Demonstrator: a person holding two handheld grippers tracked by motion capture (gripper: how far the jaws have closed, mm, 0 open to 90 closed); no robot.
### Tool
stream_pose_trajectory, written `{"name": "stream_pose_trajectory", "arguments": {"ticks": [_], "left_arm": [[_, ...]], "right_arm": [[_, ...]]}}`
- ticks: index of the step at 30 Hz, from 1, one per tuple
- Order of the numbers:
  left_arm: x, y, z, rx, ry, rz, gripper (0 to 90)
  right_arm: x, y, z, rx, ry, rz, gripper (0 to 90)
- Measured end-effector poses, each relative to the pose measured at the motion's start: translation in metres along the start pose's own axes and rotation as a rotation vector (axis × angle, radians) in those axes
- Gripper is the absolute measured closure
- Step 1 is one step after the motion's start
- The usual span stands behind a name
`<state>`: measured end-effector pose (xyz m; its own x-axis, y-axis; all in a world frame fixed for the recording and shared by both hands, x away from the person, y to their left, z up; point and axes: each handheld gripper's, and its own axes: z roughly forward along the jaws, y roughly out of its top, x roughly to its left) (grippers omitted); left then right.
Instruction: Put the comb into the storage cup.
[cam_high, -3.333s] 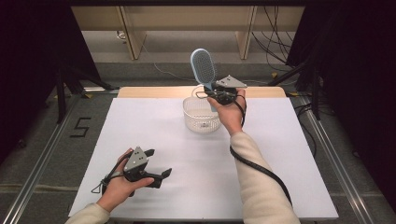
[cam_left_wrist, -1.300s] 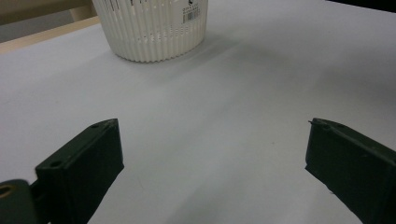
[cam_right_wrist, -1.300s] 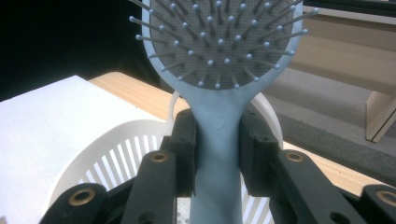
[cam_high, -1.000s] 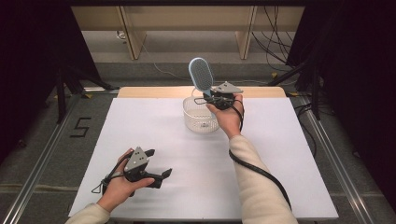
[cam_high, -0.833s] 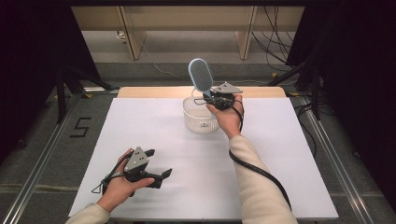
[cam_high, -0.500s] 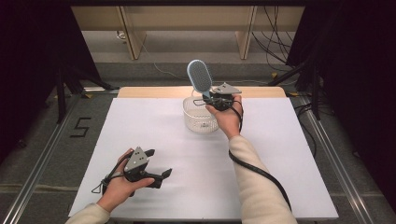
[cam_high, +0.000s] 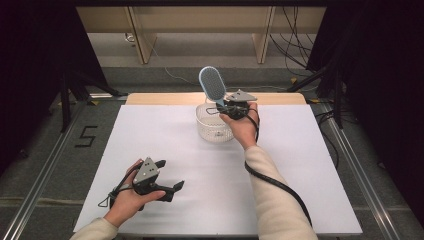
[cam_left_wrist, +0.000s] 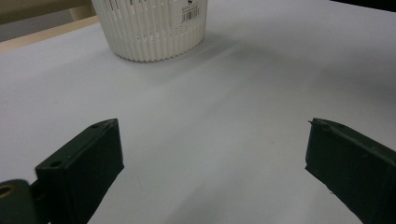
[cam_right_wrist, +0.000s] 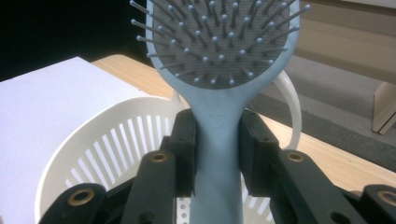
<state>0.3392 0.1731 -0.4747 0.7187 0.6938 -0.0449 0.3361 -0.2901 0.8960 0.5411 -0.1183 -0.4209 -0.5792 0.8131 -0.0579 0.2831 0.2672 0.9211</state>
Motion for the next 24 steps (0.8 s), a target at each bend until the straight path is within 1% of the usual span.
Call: {"name": "stream_pose_trajectory", "arguments": {"ticks": [5,9,11,13,14,15,16,18,19,20,24], "left_arm": [[0.000,0.000,0.000,0.001,-0.001,0.000,3.3],[0.000,0.000,0.000,0.003,-0.002,0.000,3.3],[0.000,0.000,0.000,0.006,0.000,0.002,3.3],[0.000,0.000,0.000,0.007,0.000,0.002,3.3],[0.000,0.000,0.000,0.005,0.000,0.001,3.3],[0.000,0.000,0.000,0.006,0.000,0.000,3.3],[0.000,0.000,0.000,0.006,0.001,0.001,3.3],[-0.001,0.000,0.001,0.007,-0.001,0.001,3.3],[-0.001,0.000,0.001,0.007,0.000,0.002,3.3],[-0.001,0.000,0.001,0.007,-0.001,0.004,3.3],[-0.001,0.000,0.001,0.008,0.000,0.004,3.3]], "right_arm": [[0.000,0.001,0.000,0.009,0.007,-0.002,69.9],[0.000,0.001,-0.001,0.031,0.006,-0.014,69.7],[0.001,0.001,-0.001,0.050,0.013,-0.019,68.5],[0.002,0.001,-0.002,0.081,0.021,-0.021,66.5],[0.002,0.001,-0.003,0.089,0.023,-0.017,64.0],[0.004,0.001,-0.004,0.141,0.022,-0.037,62.0],[0.006,0.001,-0.006,0.163,0.019,-0.057,60.1],[0.007,0.000,-0.011,0.172,0.055,-0.039,55.2],[0.007,0.001,-0.013,0.185,0.059,-0.049,53.5],[0.007,0.002,-0.016,0.186,0.056,-0.061,52.3],[0.004,0.005,-0.024,0.181,0.059,-0.050,48.2]]}}
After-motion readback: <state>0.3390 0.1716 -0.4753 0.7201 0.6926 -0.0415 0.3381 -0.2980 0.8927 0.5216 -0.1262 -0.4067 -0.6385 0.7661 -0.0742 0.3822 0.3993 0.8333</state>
